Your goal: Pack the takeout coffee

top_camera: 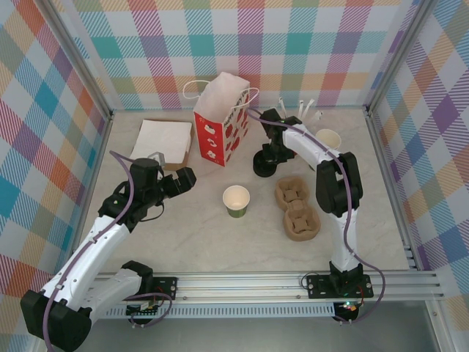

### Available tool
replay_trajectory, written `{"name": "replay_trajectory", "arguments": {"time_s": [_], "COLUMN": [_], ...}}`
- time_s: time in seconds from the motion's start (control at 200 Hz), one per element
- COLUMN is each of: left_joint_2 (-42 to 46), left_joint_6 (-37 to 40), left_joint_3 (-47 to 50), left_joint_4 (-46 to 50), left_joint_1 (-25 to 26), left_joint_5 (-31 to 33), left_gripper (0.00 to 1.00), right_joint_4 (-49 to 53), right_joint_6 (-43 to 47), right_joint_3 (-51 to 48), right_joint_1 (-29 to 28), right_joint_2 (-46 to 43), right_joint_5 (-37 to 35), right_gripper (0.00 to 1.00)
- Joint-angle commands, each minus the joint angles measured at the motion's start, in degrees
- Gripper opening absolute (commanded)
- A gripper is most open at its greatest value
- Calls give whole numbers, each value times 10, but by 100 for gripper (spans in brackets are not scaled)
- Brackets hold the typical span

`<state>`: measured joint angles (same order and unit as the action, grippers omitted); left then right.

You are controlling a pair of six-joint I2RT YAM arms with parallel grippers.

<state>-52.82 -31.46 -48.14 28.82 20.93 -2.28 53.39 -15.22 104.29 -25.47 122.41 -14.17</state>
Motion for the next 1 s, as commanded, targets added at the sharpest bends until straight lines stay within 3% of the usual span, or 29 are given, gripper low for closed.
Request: {"name": "replay_trajectory", "arguments": {"time_s": [0.0, 0.455, 0.615, 0.995], "left_joint_2": [1, 1, 0, -2], "left_joint_6": [8, 9, 9, 8], "left_joint_3": [-9, -11, -12, -12], "left_joint_4": [2, 5, 4, 3], "left_joint_1": [4, 4, 4, 4], "left_joint_5": [-3, -7, -7, -7], "left_gripper": [100, 100, 100, 100], "right_joint_4": [13, 5, 6, 16], "right_joint_6": [13, 21, 23, 29], "right_joint_3": [-9, -24, -21, -13], "right_joint_1": [2, 2, 2, 2], "right_joint_2": [-39, -24, -12, -16], "right_joint_5": [-8, 2, 9, -6], "right_gripper": [16, 22, 28, 26]}}
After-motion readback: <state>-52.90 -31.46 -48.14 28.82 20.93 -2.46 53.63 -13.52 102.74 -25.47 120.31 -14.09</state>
